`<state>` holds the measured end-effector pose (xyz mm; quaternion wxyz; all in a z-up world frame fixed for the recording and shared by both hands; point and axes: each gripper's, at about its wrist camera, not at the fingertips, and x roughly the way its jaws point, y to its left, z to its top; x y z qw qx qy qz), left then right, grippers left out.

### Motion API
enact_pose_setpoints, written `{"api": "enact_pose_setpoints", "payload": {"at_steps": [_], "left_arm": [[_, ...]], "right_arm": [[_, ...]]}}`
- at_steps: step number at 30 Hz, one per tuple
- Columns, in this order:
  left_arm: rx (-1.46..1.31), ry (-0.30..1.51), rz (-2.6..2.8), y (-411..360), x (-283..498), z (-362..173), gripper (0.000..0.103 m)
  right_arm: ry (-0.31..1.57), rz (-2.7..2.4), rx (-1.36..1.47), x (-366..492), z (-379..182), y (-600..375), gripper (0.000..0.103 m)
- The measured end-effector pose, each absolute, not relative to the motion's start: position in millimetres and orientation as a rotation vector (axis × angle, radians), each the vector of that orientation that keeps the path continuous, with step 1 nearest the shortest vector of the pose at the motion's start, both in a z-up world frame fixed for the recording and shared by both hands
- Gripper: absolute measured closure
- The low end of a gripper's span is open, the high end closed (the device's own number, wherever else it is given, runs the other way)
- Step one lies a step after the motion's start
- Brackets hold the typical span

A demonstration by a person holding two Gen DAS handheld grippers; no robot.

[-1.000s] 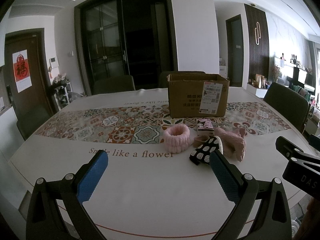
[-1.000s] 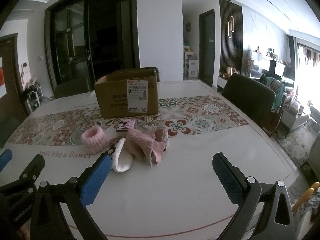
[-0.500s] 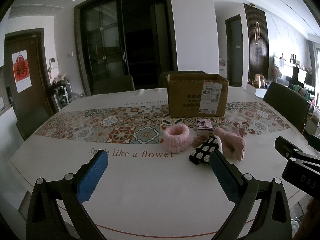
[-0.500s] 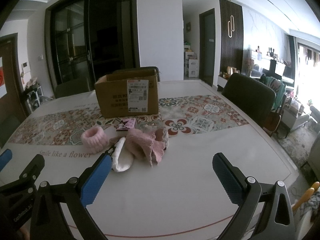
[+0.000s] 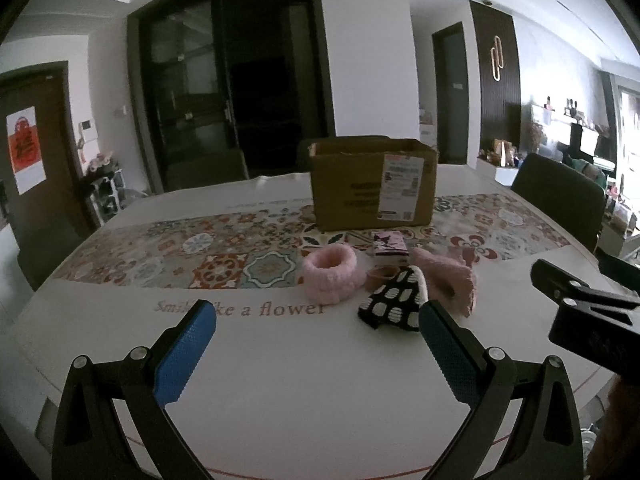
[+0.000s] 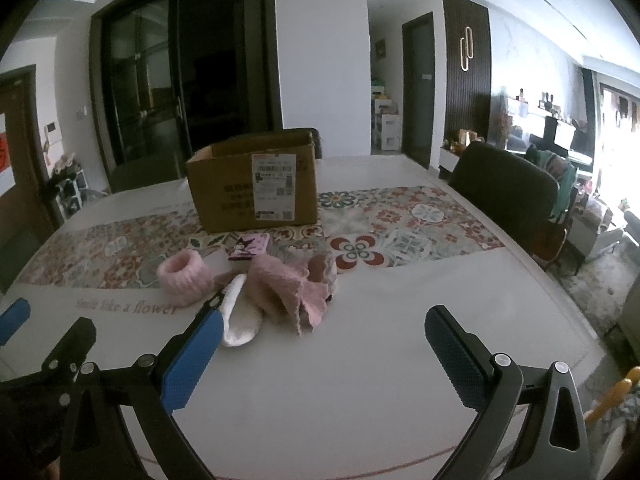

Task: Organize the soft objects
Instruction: 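Grasp the pink fuzzy towel with the right tool while the left grasps the patterned pouch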

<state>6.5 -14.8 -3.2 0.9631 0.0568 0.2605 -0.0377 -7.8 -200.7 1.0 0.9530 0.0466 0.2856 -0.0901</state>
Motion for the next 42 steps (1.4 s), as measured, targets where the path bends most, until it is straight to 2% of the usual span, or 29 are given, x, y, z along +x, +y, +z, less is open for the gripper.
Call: {"api": "enact_pose_setpoints", "payload": {"at_steps": [5,10,22,30,39,42], "left_arm": [[0.129,0.547,-0.103,-25,18,-13,0.0],[0.122,0.576,-0.137,-35,31,-26,0.0],[0.152,0.606,-0.212,-70,61,-57,0.0],[0.177,0.638,-0.228,-84,84,-74,0.001],[0.148,0.706,-0.244,-91,113,-90,0.012],[0.139,0.737,-0.244,-92,121,-94,0.021]], "right_arm": [[0.615,-0.116,0.096,16,-11,-207,0.003],[0.665,-0.059,0.102,42,-26,-212,0.017],[0.792,0.033,0.114,99,-65,-221,0.039],[0.828,0.065,0.115,122,-81,-225,0.046],[0.862,0.12,0.12,142,-94,-219,0.062],[0.878,0.137,0.125,148,-99,-217,0.068]]}}
